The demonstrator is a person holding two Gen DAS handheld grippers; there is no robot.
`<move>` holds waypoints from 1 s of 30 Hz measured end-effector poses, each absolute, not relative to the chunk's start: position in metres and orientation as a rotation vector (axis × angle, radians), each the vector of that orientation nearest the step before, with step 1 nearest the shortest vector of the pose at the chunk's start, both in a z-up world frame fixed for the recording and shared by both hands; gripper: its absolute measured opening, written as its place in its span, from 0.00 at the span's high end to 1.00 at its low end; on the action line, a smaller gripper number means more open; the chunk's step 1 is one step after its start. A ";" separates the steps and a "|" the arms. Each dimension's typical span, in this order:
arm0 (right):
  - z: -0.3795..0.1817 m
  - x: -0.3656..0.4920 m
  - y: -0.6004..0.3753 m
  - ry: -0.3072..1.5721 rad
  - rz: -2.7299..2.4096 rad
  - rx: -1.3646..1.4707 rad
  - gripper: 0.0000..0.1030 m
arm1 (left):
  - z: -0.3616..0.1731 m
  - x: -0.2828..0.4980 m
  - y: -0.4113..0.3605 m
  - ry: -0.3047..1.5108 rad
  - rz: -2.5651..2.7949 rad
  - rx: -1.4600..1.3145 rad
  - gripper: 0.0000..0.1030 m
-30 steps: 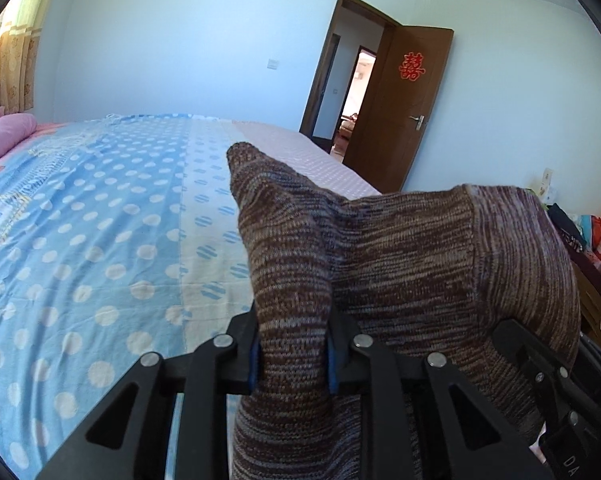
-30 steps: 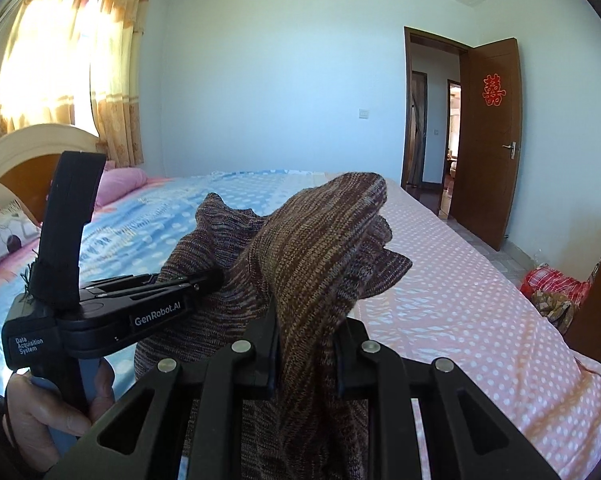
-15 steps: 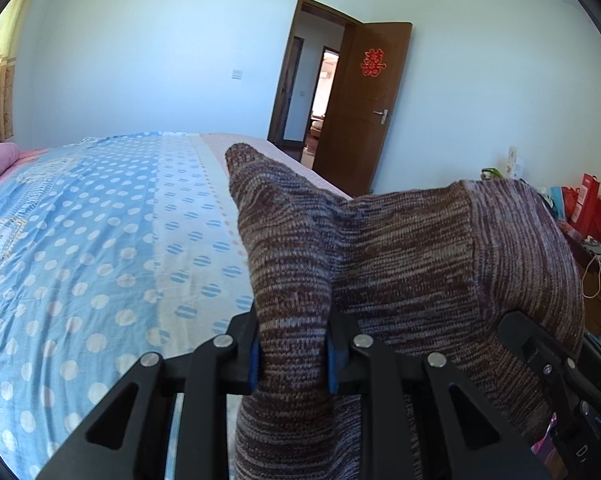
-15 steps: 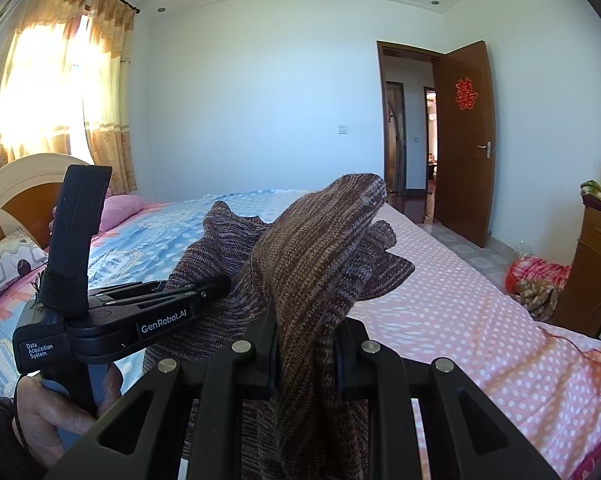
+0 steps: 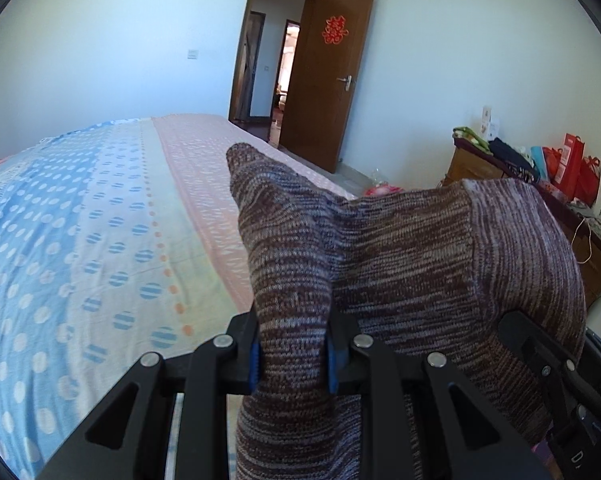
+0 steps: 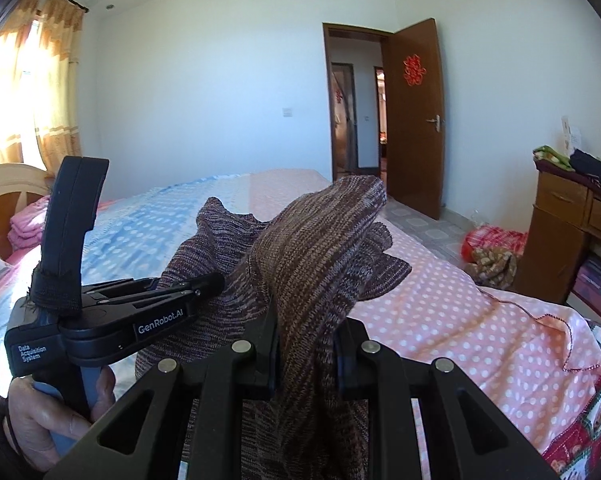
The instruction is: Fold small clothes
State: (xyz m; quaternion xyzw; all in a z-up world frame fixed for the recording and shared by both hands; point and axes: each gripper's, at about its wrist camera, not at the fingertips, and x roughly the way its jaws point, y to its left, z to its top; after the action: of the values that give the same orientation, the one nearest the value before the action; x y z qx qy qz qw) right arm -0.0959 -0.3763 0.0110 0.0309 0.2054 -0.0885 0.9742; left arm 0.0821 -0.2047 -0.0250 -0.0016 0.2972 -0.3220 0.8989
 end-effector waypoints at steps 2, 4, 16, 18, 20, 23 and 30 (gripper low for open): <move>0.001 -0.086 -0.392 0.440 -0.200 0.069 0.80 | -0.031 0.086 -0.221 0.631 -0.667 0.013 0.76; -0.009 -0.081 -0.406 0.464 -0.218 0.081 0.80 | -0.039 0.092 -0.236 0.649 -0.664 0.025 0.76; -0.063 -0.013 -0.458 0.649 -0.279 0.082 0.80 | -0.096 0.129 -0.302 0.768 -0.586 0.121 0.75; -0.073 -0.005 -0.464 0.696 -0.294 0.080 0.80 | -0.103 0.130 -0.303 0.769 -0.565 0.135 0.63; -0.078 -0.001 -0.475 0.739 -0.289 0.137 0.79 | -0.106 0.132 -0.303 0.772 -0.545 0.146 0.51; -0.088 0.002 -0.494 0.794 -0.277 0.228 0.73 | -0.104 0.134 -0.296 0.798 -0.531 0.132 0.30; -0.058 -0.064 -0.505 0.677 -0.380 0.277 0.58 | -0.096 0.128 -0.236 0.848 -0.593 0.091 0.13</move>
State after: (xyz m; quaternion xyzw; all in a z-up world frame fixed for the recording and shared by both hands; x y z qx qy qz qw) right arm -0.0645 -0.5054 -0.0581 0.1347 0.3291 -0.1847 0.9162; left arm 0.1280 -0.2362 -0.0964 0.0437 0.4051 -0.2832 0.8682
